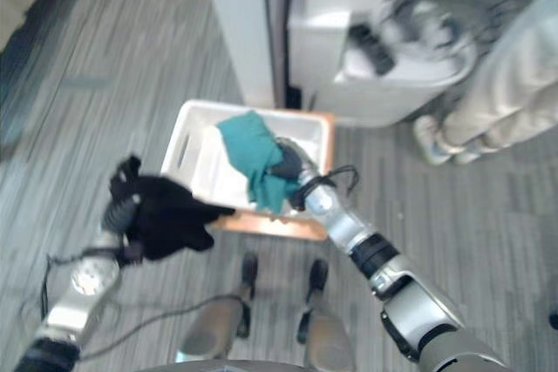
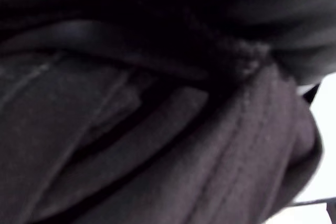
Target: Tidy up the quilt and then pick up the clothes from the bed and put them into the laundry hamper.
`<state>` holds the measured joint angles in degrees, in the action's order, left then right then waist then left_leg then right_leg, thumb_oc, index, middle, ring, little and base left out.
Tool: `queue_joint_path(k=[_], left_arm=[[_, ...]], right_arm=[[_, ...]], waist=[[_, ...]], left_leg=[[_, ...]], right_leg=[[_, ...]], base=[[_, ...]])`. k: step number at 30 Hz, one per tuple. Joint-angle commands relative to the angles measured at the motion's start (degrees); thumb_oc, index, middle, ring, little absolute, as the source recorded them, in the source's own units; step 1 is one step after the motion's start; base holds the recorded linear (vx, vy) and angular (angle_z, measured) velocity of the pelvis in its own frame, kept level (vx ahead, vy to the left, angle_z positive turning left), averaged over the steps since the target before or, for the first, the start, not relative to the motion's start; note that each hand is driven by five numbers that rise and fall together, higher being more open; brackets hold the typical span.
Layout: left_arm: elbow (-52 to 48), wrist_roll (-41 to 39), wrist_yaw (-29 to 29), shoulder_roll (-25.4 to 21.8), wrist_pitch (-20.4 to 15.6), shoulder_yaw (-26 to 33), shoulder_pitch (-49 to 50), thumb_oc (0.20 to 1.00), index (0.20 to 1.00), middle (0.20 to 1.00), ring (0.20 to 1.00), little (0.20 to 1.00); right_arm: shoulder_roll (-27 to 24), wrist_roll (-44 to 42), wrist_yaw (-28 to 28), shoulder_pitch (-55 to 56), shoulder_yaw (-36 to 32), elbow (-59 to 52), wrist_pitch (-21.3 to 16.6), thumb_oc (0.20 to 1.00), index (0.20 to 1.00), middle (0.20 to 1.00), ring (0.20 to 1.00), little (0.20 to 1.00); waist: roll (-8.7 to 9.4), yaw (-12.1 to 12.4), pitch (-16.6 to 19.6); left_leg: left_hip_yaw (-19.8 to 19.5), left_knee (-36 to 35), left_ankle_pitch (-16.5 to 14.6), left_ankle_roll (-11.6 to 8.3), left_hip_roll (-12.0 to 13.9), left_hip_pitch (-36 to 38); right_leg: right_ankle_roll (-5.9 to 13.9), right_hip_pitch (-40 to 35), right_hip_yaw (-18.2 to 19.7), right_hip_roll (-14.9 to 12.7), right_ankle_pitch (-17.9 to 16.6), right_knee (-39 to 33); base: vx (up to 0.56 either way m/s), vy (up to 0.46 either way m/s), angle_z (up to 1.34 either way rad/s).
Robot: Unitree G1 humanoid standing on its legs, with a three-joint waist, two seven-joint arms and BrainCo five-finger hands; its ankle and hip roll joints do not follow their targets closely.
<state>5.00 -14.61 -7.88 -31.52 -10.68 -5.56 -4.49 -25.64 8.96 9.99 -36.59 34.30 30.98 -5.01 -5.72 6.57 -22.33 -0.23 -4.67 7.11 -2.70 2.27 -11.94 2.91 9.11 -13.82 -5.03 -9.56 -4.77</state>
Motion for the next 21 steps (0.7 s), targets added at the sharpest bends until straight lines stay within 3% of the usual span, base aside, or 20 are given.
queue_joint_path(k=[1, 6, 9, 13, 14, 19, 20, 21], left_arm=[[-1.1, -3.0, -3.5, -2.1, -8.1, 1.6, -9.5, 0.2, 0.2, 0.2, 0.2, 0.2], [-3.0, -0.4, -4.8, -1.9, -7.9, 1.4, -10.9, 0.2, 0.2, 0.2, 0.2, 0.2], [-6.1, 4.5, -5.5, -0.2, -6.5, 1.0, -8.9, 0.2, 0.2, 0.2, 0.2, 0.2], [-4.2, 8.0, -5.6, 2.8, -4.2, 0.2, -6.3, 0.2, 0.2, 0.2, 0.2, 0.2], [-4.2, 8.1, -5.6, 2.9, -4.2, 0.0, -6.2, 0.2, 0.2, 0.2, 0.2, 0.2], [1.8, 13.3, -6.6, 4.3, -0.7, -0.6, -2.5, 0.2, 0.2, 0.2, 0.2, 0.2], [1.8, 13.4, -6.6, 4.3, -0.8, -0.7, -2.5, 0.2, 0.2, 0.2, 0.2, 0.2], [5.4, 14.1, -6.6, 5.3, 0.9, -1.2, -2.0, 0.2, 0.2, 0.2, 0.2, 0.2]], right_arm=[[-1.6, 3.8, 3.1, -8.7, 0.8, -0.6, -0.9, 1.0, 1.0, 1.0, 1.0, 1.0], [-3.5, 16.0, 3.6, -10.2, 4.0, -1.0, 1.3, 1.0, 1.0, 1.0, 1.0, 1.0], [-2.3, 23.5, 4.8, -1.7, 2.0, -6.2, 1.7, 1.0, 1.0, 1.0, 1.0, 1.0], [-5.6, 27.1, 5.0, 9.5, -3.9, -15.5, 1.0, 1.0, 1.0, 1.0, 1.0, 1.0], [-5.8, 27.1, 4.7, 10.1, -4.1, -16.1, 1.2, 1.0, 1.0, 1.0, 1.0, 1.0], [-7.9, 25.8, 4.2, 22.3, -10.7, -23.8, -0.2, 1.0, 1.0, 1.0, 1.0, 1.0], [-8.0, 25.8, 4.2, 22.5, -10.8, -24.0, -0.2, 1.0, 1.0, 1.0, 1.0, 1.0], [-8.4, 25.3, 3.9, 25.3, -11.8, -24.5, -0.3, 1.0, 1.0, 1.0, 1.0, 1.0]], waist=[[-0.56, -1.5, 2.5], [0.36, -2.5, 3.0], [2.25, -5.0, 4.2], [4.85, -9.0, 5.9], [4.82, -8.7, 5.9], [6.09, -13.1, 7.6], [6.11, -12.9, 7.7], [6.17, -14.5, 8.0]], left_leg=[[6.5, -0.3, -1.5, -5.31, 3.6, 0.6], [7.2, -0.3, -1.9, -5.28, 4.4, 1.9], [9.2, -0.3, -3.2, -4.65, 4.9, 5.2], [12.2, -0.3, -5.0, -3.8, 5.8, 9.0], [12.4, -0.3, -5.1, -3.79, 5.7, 9.2], [17.9, -0.3, -6.8, -3.24, 6.9, 12.6], [18.1, -0.3, -6.5, -3.23, 6.9, 12.5], [19.7, -0.3, -7.1, -3.26, 7.2, 13.2]], right_leg=[[3.6, -2.3, 1.3, -1.9, 9.7, 0.0], [3.49, -3.3, 2.3, -1.2, 10.1, -0.1], [3.3, -5.1, 4.4, -0.6, 10.5, -0.2], [3.11, -6.6, 7.0, -0.1, 10.9, -0.2], [3.12, -6.7, 7.1, -0.1, 10.9, -0.2], [3.71, -6.5, 11.7, 0.7, 10.7, -0.2], [3.63, -6.3, 11.9, 0.8, 10.5, -0.2], [3.97, -5.8, 13.4, 1.2, 10.5, -0.2]], base=[[-0.03, -0.072, 0.98], [0.03, 0.002, 0.18], [0.08, 0.038, -0.25], [0.09, 0.009, -0.47], [0.06, -0.011, -0.65], [0.06, 0.006, -0.7], [0.05, 0.005, -0.83], [0.01, 0.0, -0.71]])
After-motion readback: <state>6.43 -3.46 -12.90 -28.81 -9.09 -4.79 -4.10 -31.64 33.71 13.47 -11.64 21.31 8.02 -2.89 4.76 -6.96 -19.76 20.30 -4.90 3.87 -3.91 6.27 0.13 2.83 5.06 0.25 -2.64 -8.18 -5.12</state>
